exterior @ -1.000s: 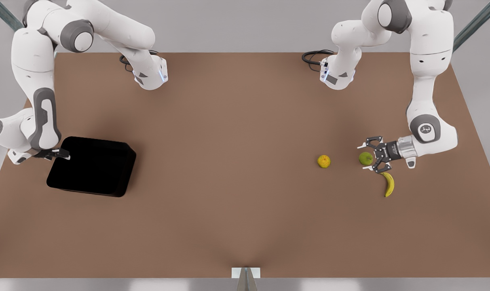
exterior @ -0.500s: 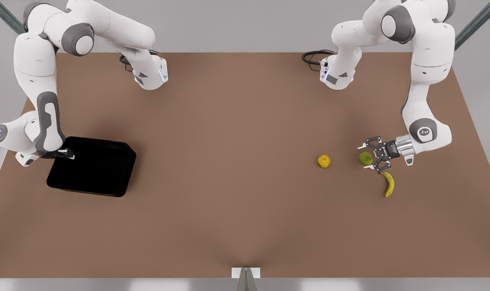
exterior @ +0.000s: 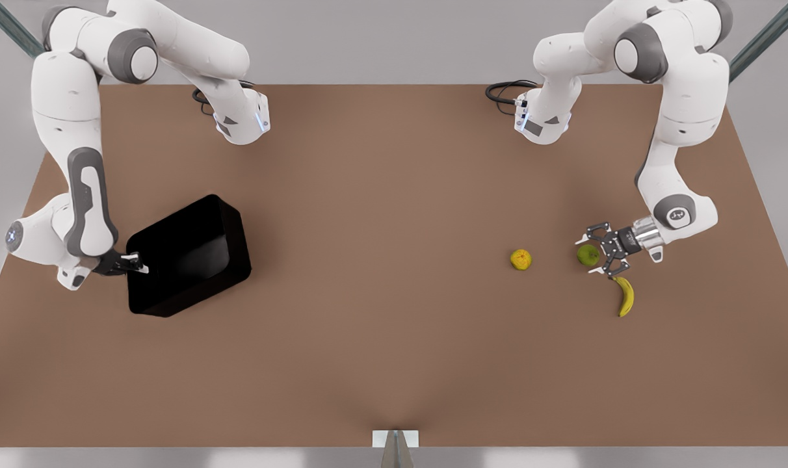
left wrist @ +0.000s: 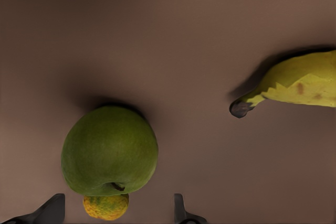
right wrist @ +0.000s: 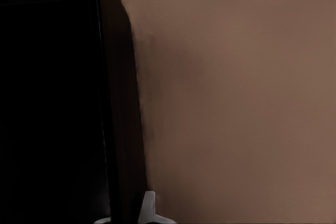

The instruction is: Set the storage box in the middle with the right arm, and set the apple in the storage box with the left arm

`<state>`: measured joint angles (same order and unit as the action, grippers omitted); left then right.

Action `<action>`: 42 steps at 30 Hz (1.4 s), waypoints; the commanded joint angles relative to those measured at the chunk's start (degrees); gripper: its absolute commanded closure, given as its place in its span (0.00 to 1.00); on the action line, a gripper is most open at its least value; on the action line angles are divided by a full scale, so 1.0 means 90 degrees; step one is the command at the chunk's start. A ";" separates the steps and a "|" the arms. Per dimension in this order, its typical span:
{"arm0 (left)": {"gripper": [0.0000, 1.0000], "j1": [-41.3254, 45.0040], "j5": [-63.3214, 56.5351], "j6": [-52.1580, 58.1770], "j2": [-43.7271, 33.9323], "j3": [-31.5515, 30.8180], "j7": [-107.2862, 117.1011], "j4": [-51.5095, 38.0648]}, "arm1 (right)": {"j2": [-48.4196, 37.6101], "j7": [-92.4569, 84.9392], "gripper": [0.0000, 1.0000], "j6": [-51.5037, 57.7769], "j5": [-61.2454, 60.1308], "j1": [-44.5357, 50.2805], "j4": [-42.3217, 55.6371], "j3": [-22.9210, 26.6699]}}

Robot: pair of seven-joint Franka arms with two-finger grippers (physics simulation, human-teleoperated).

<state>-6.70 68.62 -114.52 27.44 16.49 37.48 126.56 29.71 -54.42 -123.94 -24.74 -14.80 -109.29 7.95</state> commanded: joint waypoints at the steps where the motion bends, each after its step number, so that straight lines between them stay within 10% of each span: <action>1: 0.00 -0.0007 0.0080 0.0000 0.0007 0.0003 -0.0005 0.0000 | 0.0000 0.0021 0.79 0.0059 -0.0034 0.0003 0.0014 -0.0052; 7: 0.00 -0.0105 0.0227 0.0009 0.0232 -0.0006 -0.0337 0.0039 | -0.0176 0.1573 0.79 0.0021 -0.0591 0.0275 0.0405 -0.1713; 12: 0.02 -0.0105 0.0344 -0.0010 0.0300 -0.0036 -0.0464 0.0039 | -0.0186 0.4278 0.79 0.0089 0.0024 0.2327 0.1264 -0.1713; 17: 0.39 -0.0105 0.0432 -0.0079 0.0330 -0.0065 -0.0522 0.0039 | 0.0107 0.4631 0.79 0.0929 0.0962 0.3646 0.2065 -0.1723; 22: 0.41 -0.0105 0.0539 -0.0088 0.0457 -0.0065 -0.0590 0.0039 | 0.0683 0.4601 0.79 0.0870 0.1284 0.3958 0.2661 -0.1733; 24: 0.47 -0.0105 0.0569 -0.0079 0.0457 -0.0065 -0.0600 0.0029 | 0.0683 0.4709 0.00 0.0841 0.1226 0.3988 0.2807 -0.1733; 31: 0.53 -0.0105 0.0403 0.0058 0.0105 -0.0065 -0.0191 -0.0234 | 0.0644 0.4592 0.00 0.1553 0.1235 0.3880 0.3783 -0.1654; 37: 0.53 -0.0105 -0.2897 -0.0069 -0.0705 -0.1744 0.0600 -0.1562 | -0.1601 0.6193 0.00 0.5459 0.3647 0.2836 0.4087 -0.1391; 42: 0.53 -0.0105 -0.5583 -0.0518 -0.0784 -0.3912 0.1879 -0.2148 | -0.5186 0.6144 0.00 0.3204 0.3237 0.2298 0.0239 -0.0805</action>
<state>-7.48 42.52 -120.60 20.45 -20.52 56.20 107.17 -17.01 0.80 -94.87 4.40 5.79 -107.26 0.75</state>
